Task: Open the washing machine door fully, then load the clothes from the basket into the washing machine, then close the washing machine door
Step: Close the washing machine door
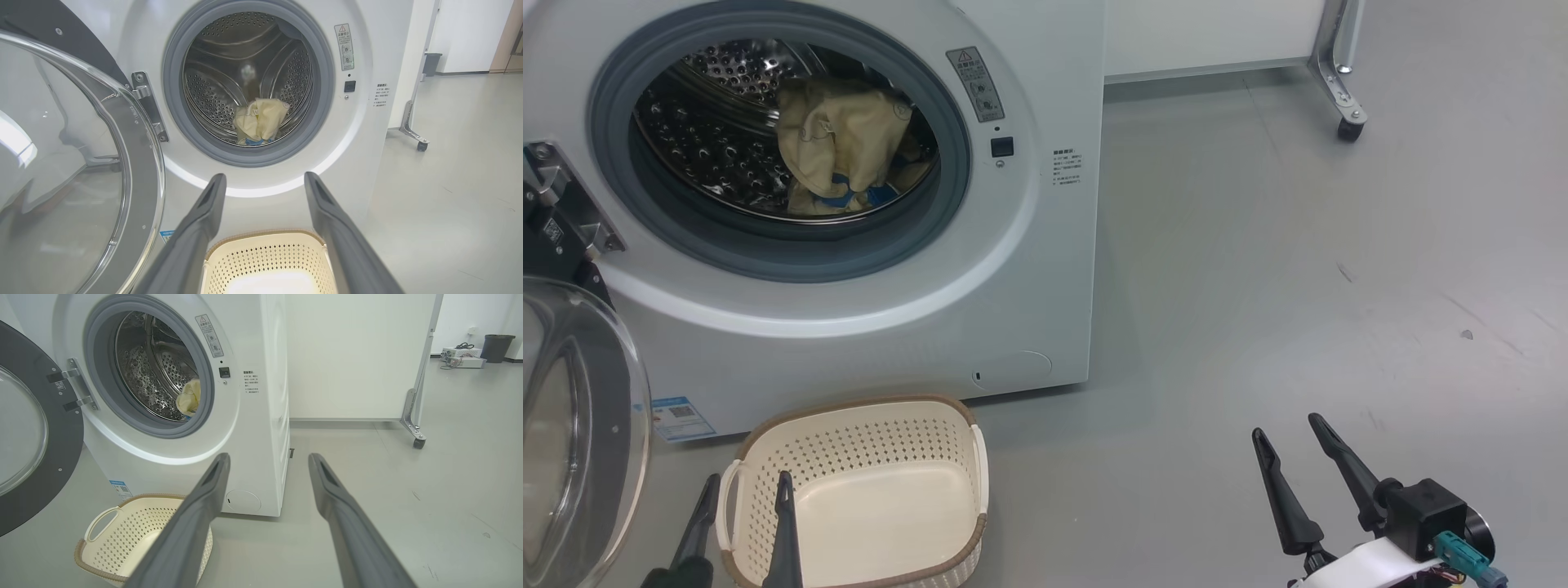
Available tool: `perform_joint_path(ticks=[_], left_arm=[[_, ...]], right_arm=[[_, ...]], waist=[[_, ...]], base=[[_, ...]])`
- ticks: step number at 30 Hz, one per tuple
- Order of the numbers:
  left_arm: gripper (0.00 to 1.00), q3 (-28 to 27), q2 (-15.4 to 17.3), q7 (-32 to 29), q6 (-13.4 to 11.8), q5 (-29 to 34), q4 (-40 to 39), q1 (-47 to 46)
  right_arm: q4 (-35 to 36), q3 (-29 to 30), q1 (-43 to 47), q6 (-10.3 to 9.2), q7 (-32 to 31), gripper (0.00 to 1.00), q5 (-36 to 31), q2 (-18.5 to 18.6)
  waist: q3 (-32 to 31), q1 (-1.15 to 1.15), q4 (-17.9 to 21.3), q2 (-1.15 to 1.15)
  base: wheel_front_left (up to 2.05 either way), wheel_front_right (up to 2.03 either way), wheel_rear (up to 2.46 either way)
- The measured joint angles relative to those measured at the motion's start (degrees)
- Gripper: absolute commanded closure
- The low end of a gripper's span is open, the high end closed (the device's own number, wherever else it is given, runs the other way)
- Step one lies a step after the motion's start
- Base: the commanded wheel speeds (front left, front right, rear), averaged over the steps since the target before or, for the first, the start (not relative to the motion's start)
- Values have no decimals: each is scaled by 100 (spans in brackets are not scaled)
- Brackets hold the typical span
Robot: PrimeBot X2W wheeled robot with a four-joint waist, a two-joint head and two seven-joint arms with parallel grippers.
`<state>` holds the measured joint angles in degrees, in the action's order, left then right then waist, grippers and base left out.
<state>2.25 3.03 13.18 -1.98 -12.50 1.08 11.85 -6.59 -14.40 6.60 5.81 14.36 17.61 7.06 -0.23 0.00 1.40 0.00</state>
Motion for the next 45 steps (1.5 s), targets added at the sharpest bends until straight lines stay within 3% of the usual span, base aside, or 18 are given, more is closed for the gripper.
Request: perform_joint_path(ticks=[30, 45], left_arm=[[0, 47, 8, 0, 0, 0, -125, 15], [0, 316, 9, -26, 36, 51, -136, 9]], right_arm=[[25, -18, 3, -42, -44, 0, 26, 7], [143, 133, 29, -100, -44, 0, 37, 121]], waist=[[-19, 0, -53, 0], [-32, 0, -585, 0]], base=[[-25, 25, 0], [0, 0, 0]])
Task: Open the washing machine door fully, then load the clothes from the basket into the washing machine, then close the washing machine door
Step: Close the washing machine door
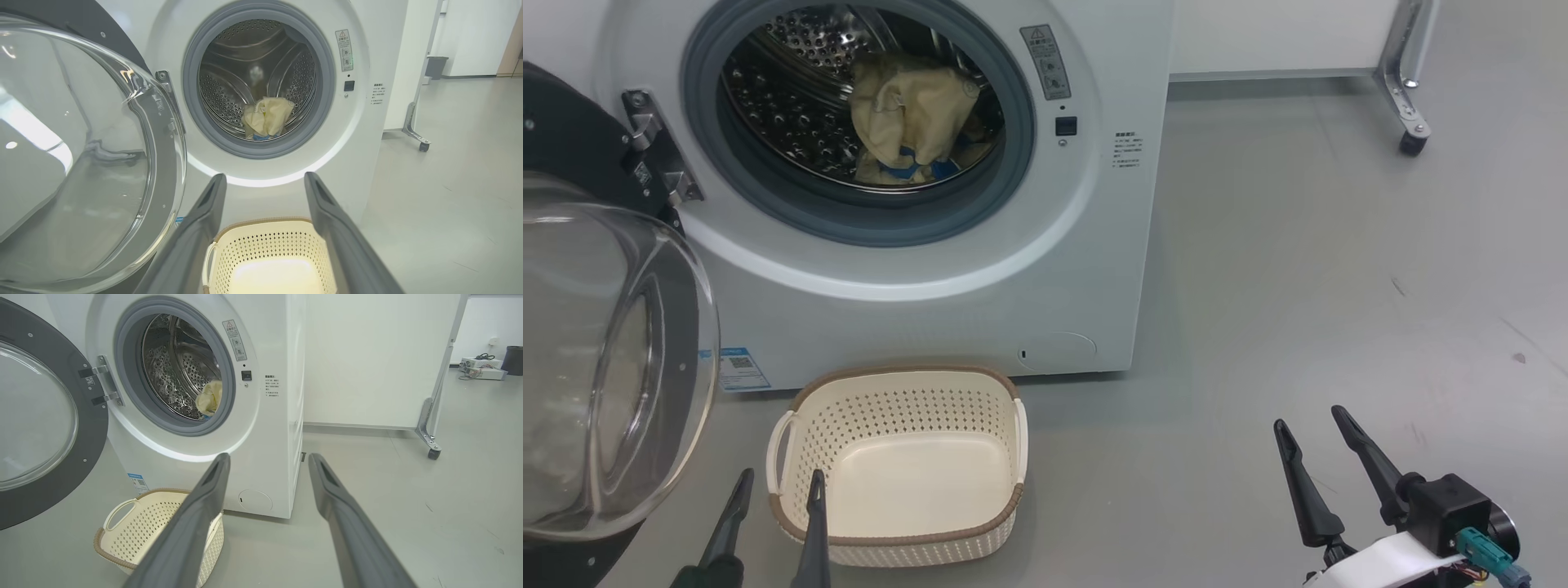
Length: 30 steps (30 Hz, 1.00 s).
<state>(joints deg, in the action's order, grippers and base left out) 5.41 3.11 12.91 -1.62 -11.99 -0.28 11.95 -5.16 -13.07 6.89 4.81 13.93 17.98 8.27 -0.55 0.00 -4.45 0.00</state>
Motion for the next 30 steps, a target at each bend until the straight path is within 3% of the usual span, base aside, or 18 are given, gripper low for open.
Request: perform_joint_path(ticks=[30], left_arm=[[0, -143, -3, 26, -121, -91, -85, 136]], right_arm=[[27, -341, 77, 63, -120, 0, 10, 30]], waist=[[-12, 0, -2188, 0]], base=[[0, 0, 0]])
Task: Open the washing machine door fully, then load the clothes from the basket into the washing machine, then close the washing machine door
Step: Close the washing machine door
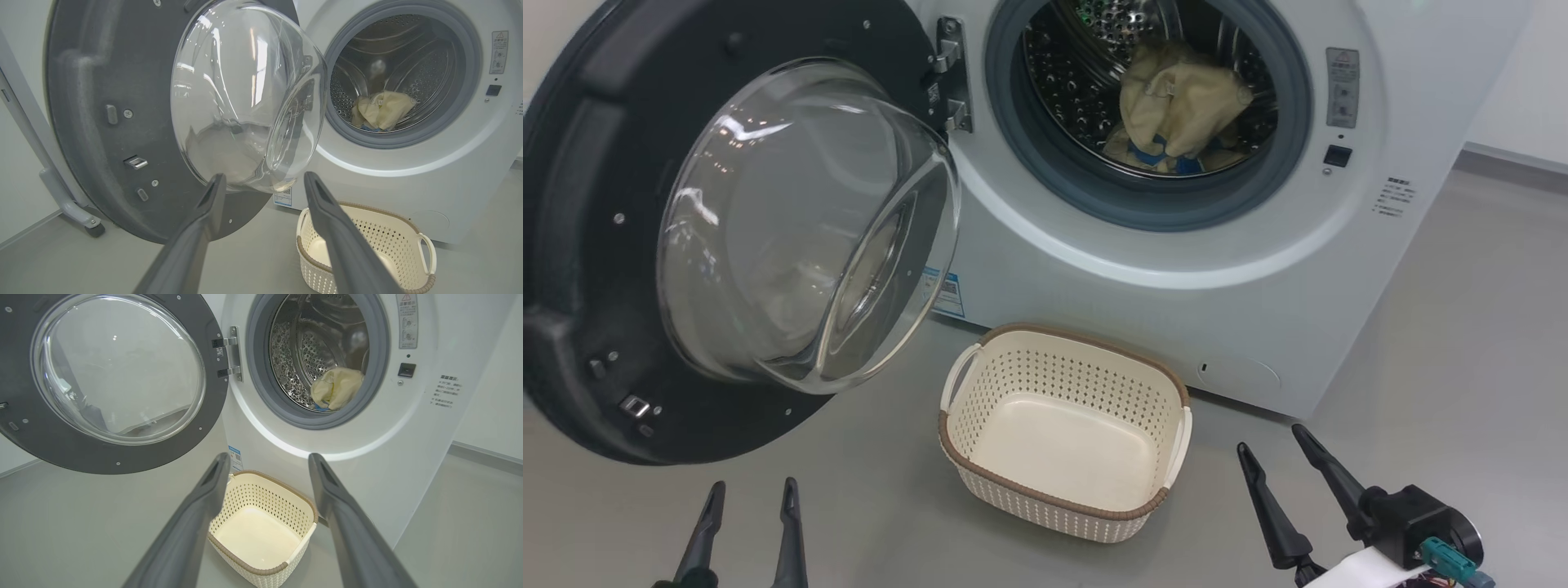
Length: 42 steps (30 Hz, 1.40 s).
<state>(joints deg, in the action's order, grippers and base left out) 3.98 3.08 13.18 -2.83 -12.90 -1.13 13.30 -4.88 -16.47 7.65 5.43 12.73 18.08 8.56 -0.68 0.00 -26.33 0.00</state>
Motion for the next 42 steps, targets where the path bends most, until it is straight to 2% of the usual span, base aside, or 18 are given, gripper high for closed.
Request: perform_joint_path(ticks=[8, 24, 25, 26, 27, 28, 37, 42], left_arm=[[0, -144, 0, 8, -92, -22, -122, 171], [0, -172, -1, 51, -120, -62, -187, 219], [47, -172, -1, 51, -120, -62, -187, 219], [47, -175, -1, 51, -143, -62, -194, 219], [87, -177, -1, 51, -144, -62, -200, 220], [100, -178, -1, 51, -145, -62, -207, 220], [100, -186, -2, 58, -138, -155, -330, 222], [100, -41, -4, 59, 55, -479, -478, 222]], right_arm=[[-30, -193, -127, 49, -66, 0, -7, -3], [-123, -261, -157, 56, -67, 0, -3, -76], [-123, -261, -157, 56, -67, 0, -3, -76], [-135, -266, -164, 56, -67, 0, -3, -76], [-142, -267, -170, 56, -67, 0, -3, -76], [-146, -268, -177, 56, -67, 0, -3, -76], [-180, -302, -259, 99, -66, 0, 3, -76], [-192, -308, -259, 99, -66, 0, 3, -70]], waist=[[2, 0, -318, 0], [-7, 0, -344, 0], [-7, 0, -344, 0], [-2, 0, -345, 0], [-1, 0, -346, 0], [0, 0, -347, 0], [12, 0, -353, 0], [38, 0, -353, 0]], base=[[0, 0, 0], [0, 0, 0], [0, 0, 0], [0, 0, 0], [0, 0, 0], [0, 0, 0], [0, 0, 0], [0, 0, 0]])
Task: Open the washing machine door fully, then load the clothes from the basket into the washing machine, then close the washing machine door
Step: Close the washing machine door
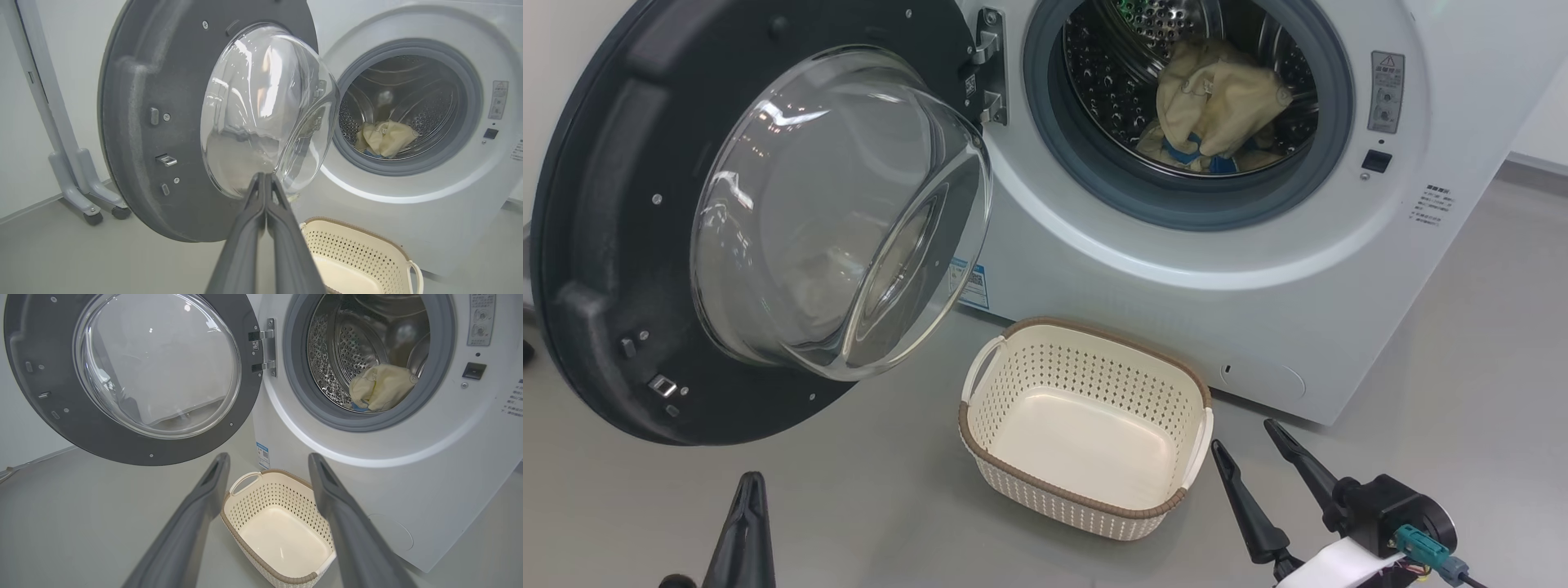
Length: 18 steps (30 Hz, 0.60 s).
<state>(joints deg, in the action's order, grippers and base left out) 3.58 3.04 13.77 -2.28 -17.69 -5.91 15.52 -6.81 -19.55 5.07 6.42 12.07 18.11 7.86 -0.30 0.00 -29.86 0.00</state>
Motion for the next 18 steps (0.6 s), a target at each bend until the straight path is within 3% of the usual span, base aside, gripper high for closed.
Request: perform_joint_path(ticks=[4, 5, 8, 9, 14, 18], left_arm=[[100, 45, -15, 48, 335, -1059, -266, -18], [100, 120, -12, 49, 503, -2060, -426, -21], [100, 455, -11, 64, 657, -3296, -670, -28], [100, 455, -11, 64, 657, -3296, -670, -28], [100, 719, -23, 68, 670, -4662, -1713, -31], [100, 350, -25, 70, 716, -5749, -2362, -48]], right_arm=[[3, 1, -3, 0, 0, 0, 0, 35], [7, 8, -9, 0, 0, 0, 0, 80], [16, 24, -26, 0, -1, 0, 0, 113], [16, 24, -26, 0, -1, 0, 0, 113], [22, 47, -74, 0, 0, 0, 0, 124], [57, 52, -83, -1, -1, 0, 0, 125]], waist=[[59, 0, 0, 0], [91, 0, -2, 0], [144, 0, -9, 0], [144, 0, -9, 0], [191, 0, -45, 0], [230, 0, -68, 0]], base=[[0, 0, 0], [0, 0, 0], [0, 0, 0], [0, 0, 0], [0, 0, 0], [0, 0, 0]])
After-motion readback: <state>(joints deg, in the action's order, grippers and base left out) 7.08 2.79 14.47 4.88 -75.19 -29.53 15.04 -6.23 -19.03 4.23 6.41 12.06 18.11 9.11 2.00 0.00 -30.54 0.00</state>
